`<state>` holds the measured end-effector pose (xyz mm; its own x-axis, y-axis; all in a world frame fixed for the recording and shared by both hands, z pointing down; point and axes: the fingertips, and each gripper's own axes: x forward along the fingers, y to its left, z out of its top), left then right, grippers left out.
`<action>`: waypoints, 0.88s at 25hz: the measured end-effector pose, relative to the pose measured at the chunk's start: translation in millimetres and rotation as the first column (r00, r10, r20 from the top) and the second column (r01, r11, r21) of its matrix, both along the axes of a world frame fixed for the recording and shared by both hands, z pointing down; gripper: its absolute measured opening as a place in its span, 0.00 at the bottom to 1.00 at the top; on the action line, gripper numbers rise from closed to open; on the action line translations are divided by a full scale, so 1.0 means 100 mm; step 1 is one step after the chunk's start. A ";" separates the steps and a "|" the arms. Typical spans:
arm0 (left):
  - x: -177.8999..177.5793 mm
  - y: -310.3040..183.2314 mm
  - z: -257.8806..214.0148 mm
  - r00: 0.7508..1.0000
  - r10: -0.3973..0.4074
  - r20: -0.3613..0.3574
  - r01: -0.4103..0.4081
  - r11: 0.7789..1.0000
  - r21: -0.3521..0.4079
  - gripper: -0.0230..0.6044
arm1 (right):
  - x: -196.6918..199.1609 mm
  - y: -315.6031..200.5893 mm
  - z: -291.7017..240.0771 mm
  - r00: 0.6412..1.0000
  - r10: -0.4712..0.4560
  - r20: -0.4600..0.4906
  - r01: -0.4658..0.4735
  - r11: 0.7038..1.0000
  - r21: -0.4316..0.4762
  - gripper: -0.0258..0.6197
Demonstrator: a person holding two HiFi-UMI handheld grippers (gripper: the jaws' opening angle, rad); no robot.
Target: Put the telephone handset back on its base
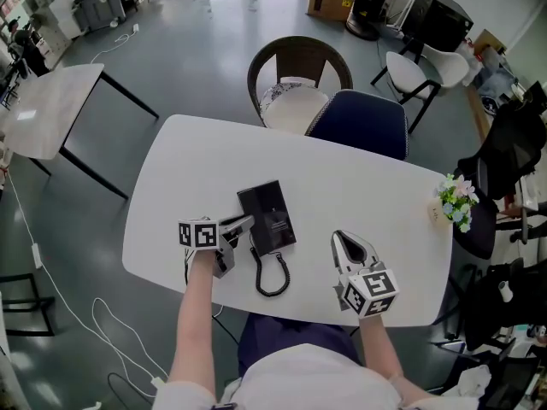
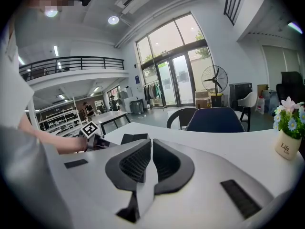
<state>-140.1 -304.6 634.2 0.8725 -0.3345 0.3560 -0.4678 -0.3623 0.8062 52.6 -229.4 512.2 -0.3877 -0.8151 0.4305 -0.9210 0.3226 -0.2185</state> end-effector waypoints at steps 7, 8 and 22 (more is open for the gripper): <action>0.00 0.00 0.00 1.000 0.012 -0.006 -0.012 1.000 -0.010 0.18 | -0.02 0.00 0.00 1.000 -0.008 0.007 0.008 1.000 0.004 0.10; 0.00 0.00 0.00 1.000 0.013 0.006 -0.013 1.000 -0.005 0.18 | -0.02 0.00 -0.01 1.000 -0.009 0.008 0.009 1.000 0.005 0.10; -0.13 0.05 -0.06 0.961 -0.197 0.195 0.177 0.977 0.118 0.34 | -0.06 0.08 -0.02 1.000 -0.012 0.013 0.012 1.000 0.015 0.10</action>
<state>-153.4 -299.9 628.1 0.7031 -0.5274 0.4770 -0.6858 -0.3255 0.6509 46.3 -220.9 510.1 -0.4029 -0.8168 0.4130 -0.9142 0.3369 -0.2254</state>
